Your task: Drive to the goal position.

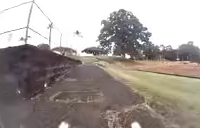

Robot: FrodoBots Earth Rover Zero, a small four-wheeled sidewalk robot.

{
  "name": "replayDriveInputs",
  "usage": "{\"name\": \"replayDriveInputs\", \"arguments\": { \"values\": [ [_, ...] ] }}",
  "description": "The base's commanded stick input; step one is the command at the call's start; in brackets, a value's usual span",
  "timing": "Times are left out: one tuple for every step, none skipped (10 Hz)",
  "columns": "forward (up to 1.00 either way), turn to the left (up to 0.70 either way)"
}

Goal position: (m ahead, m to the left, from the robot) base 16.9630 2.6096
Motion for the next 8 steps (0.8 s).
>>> {"name": "replayDriveInputs", "arguments": {
  "values": [
    [0.85, 0.21],
    [0.85, 0.27],
    [0.85, 0.27],
    [0.85, 0.27],
    [0.85, 0.08],
    [0.85, 0.0],
    [0.85, 0.0],
    [0.85, 0.0]
  ]
}}
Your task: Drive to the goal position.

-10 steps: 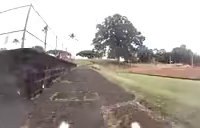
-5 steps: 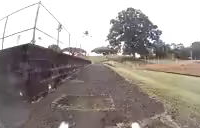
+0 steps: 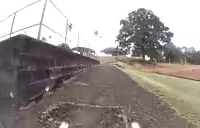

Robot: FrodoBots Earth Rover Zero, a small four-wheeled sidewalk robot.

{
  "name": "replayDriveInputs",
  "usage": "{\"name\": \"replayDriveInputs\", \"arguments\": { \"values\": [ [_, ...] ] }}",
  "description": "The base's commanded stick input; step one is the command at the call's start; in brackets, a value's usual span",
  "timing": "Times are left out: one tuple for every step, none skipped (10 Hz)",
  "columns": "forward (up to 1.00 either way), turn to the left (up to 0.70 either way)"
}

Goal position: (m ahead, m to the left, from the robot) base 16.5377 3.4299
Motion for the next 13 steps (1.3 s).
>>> {"name": "replayDriveInputs", "arguments": {
  "values": [
    [0.85, 0.0],
    [0.85, -0.18],
    [0.85, -0.27],
    [0.85, -0.06],
    [0.85, 0.0],
    [0.85, 0.0],
    [0.85, 0.0],
    [0.85, 0.0],
    [0.85, 0.0],
    [0.85, 0.0],
    [0.85, 0.0],
    [0.85, -0.07],
    [0.85, -0.23]
  ]
}}
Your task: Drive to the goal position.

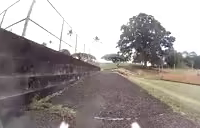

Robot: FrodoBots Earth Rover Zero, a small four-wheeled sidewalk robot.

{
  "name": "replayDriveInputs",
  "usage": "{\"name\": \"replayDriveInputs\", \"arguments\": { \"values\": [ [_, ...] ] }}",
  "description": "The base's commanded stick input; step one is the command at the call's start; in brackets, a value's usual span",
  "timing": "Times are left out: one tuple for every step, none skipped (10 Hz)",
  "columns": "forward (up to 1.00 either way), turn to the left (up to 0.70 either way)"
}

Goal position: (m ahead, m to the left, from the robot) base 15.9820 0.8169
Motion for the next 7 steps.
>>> {"name": "replayDriveInputs", "arguments": {
  "values": [
    [0.85, -0.17],
    [0.85, -0.04],
    [0.75, 0.0],
    [0.7, 0.0],
    [0.7, 0.0],
    [0.7, 0.0],
    [0.7, 0.0]
  ]
}}
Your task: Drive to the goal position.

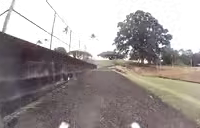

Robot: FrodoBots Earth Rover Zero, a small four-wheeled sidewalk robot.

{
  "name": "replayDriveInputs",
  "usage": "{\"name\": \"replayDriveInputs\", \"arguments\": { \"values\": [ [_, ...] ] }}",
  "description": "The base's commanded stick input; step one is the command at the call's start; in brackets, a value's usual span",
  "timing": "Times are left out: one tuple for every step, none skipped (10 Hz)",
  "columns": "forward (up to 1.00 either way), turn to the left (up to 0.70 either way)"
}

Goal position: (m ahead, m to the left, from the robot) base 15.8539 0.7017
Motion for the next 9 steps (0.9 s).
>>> {"name": "replayDriveInputs", "arguments": {
  "values": [
    [0.7, 0.0],
    [0.7, 0.0],
    [0.7, 0.0],
    [0.7, 0.0],
    [0.7, 0.0],
    [0.7, 0.0],
    [0.7, 0.0],
    [0.7, 0.0],
    [0.7, 0.0]
  ]
}}
